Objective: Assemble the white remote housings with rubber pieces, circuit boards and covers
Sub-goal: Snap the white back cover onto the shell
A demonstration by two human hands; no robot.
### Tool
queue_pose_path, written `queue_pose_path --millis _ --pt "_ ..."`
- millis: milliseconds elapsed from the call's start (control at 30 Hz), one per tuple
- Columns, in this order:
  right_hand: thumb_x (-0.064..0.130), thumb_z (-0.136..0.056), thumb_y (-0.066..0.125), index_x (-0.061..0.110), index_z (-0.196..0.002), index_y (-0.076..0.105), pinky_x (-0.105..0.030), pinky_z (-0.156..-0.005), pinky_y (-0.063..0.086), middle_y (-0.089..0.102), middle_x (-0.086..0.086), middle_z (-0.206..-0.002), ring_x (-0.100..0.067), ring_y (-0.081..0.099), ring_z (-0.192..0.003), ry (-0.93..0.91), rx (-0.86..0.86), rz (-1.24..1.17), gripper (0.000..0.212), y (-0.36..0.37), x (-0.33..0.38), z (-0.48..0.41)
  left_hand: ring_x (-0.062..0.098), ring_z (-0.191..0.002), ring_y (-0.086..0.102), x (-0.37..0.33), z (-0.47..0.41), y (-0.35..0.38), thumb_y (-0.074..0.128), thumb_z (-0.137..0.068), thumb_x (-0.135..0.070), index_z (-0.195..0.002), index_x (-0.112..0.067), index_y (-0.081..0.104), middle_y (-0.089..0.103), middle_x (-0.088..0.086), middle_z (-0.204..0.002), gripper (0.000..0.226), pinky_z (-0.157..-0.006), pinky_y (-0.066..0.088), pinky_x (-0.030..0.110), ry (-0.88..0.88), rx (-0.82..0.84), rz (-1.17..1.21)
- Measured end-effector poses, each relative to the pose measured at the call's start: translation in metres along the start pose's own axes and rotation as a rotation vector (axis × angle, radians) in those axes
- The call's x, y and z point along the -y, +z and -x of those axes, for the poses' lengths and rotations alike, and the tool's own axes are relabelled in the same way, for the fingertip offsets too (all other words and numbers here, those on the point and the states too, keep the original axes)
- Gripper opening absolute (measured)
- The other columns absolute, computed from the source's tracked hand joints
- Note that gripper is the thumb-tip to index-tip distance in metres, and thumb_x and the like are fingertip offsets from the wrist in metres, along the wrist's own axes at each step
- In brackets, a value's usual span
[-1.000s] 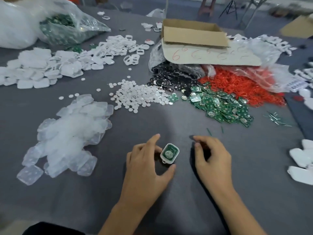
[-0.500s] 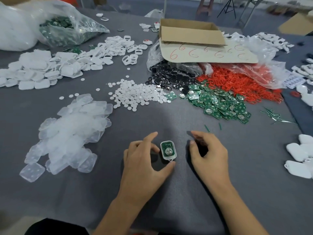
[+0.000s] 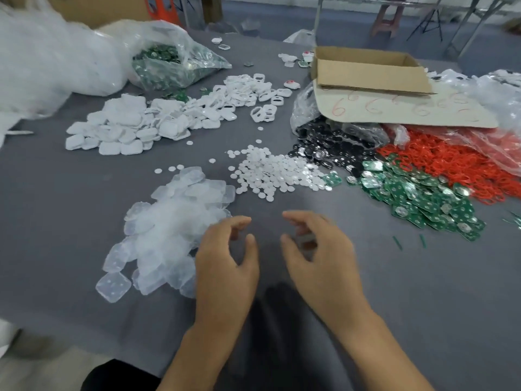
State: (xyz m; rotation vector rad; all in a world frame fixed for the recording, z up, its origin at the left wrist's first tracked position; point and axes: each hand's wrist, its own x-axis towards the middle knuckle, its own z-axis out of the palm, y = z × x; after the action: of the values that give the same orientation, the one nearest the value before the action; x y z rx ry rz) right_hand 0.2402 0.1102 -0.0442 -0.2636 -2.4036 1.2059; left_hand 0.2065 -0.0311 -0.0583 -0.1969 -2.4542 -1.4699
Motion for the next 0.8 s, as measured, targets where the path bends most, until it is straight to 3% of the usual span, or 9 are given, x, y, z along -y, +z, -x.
queue_pose_path --millis 100,233,400,500,600,700,800 --pt "0.020 -0.086 0.066 0.032 -0.122 0.063 -0.017 -0.087 0.048 0.059 0.016 -0.113 0.000 0.058 -0.098 0.022 0.182 0.015 0.038 0.037 0.025 -0.047 0.006 -0.095 0.063 0.001 -0.050 -0.013 0.067 -0.093 -0.015 -0.111 -0.024 0.068 0.068 -0.009 -0.103 0.021 -0.089 0.051 0.028 -0.031 0.011 -0.037" --pt "0.013 -0.089 0.061 0.013 -0.132 0.060 -0.031 -0.101 0.045 0.064 -0.006 -0.127 -0.020 0.058 -0.117 -0.033 0.291 0.102 0.044 0.102 0.053 -0.125 0.017 -0.100 0.065 0.017 -0.140 -0.022 0.062 -0.091 -0.006 -0.116 -0.016 0.068 0.069 0.001 -0.112 0.028 -0.095 0.049 0.032 -0.057 -0.020 -0.181" --pt "0.004 -0.089 0.054 0.008 -0.137 0.054 -0.036 -0.093 0.043 0.058 -0.017 -0.129 -0.034 0.055 -0.118 -0.079 0.316 0.174 0.048 0.186 0.064 -0.220 0.035 -0.115 0.057 0.058 -0.251 -0.019 0.054 -0.092 -0.002 -0.128 -0.005 0.058 0.060 0.020 -0.124 0.036 -0.095 0.043 0.038 -0.182 -0.067 -0.372" --pt "0.005 -0.092 0.052 0.007 -0.145 0.044 -0.039 -0.099 0.040 0.051 -0.020 -0.135 -0.036 0.048 -0.123 -0.154 0.384 0.231 0.053 0.225 0.058 -0.264 0.044 -0.124 0.049 0.081 -0.295 -0.011 0.054 -0.097 -0.011 -0.138 -0.004 0.047 0.049 0.025 -0.135 0.042 -0.102 0.042 0.049 -0.280 -0.064 -0.475" --pt "0.004 -0.093 0.052 0.008 -0.132 0.057 -0.034 -0.096 0.042 0.053 -0.017 -0.126 -0.033 0.051 -0.113 -0.251 0.378 0.331 0.039 0.248 0.048 -0.284 0.040 -0.116 0.055 0.101 -0.316 -0.010 0.050 -0.097 -0.010 -0.128 -0.004 0.055 0.058 0.023 -0.126 0.032 -0.094 0.047 0.049 -0.239 -0.097 -0.512" --pt "0.012 -0.095 0.056 0.016 -0.126 0.065 -0.036 -0.096 0.045 0.051 -0.016 -0.123 -0.032 0.052 -0.110 -0.237 0.302 0.265 0.032 0.255 0.042 -0.282 0.030 -0.102 0.063 0.112 -0.319 -0.014 0.053 -0.092 -0.003 -0.109 -0.010 0.065 0.069 0.011 -0.107 0.022 -0.080 0.044 0.033 -0.150 -0.157 -0.451" --pt "0.014 -0.094 0.060 0.019 -0.117 0.071 -0.038 -0.091 0.049 0.057 -0.013 -0.115 -0.032 0.057 -0.107 -0.229 0.265 0.140 0.025 0.245 0.046 -0.274 0.025 -0.095 0.066 0.108 -0.313 -0.018 0.055 -0.089 -0.001 -0.104 -0.012 0.066 0.071 0.004 -0.096 0.022 -0.083 0.051 0.032 -0.141 -0.135 -0.340"
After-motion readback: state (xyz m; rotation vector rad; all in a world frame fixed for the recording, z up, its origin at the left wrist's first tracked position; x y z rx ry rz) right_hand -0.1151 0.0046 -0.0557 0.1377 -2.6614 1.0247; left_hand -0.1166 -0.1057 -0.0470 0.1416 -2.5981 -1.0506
